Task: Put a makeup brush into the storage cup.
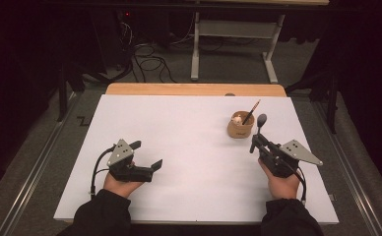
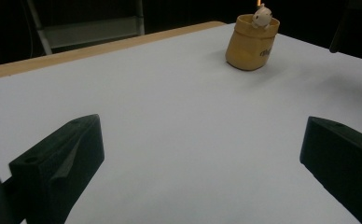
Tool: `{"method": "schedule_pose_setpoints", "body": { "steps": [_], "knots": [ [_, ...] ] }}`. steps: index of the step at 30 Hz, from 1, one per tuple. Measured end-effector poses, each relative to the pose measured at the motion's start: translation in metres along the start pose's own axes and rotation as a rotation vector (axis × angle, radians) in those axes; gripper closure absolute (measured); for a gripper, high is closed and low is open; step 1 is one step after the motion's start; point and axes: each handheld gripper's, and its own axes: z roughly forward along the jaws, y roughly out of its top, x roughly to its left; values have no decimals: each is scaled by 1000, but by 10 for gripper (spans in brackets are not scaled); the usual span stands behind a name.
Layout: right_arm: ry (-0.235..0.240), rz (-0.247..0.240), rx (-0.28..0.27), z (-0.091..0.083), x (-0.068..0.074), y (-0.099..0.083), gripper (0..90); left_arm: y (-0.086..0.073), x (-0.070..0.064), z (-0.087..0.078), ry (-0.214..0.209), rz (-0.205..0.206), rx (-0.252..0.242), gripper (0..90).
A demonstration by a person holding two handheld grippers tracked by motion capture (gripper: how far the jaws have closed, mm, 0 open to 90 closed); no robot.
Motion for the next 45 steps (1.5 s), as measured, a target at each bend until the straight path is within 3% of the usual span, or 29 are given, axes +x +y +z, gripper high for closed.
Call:
{"method": "schedule_pose_setpoints", "body": {
  "steps": [17,31,45],
  "knots": [
    [-29,5,3,18,-5,13,806,0,0,-1,-12,6,0,4],
    [-65,19,4,38,-18,36,806,0,0,-3,-14,0,-7,4],
    [-93,29,21,57,-29,43,806,0,0,-2,-19,-2,-7,4]
  ]
}}
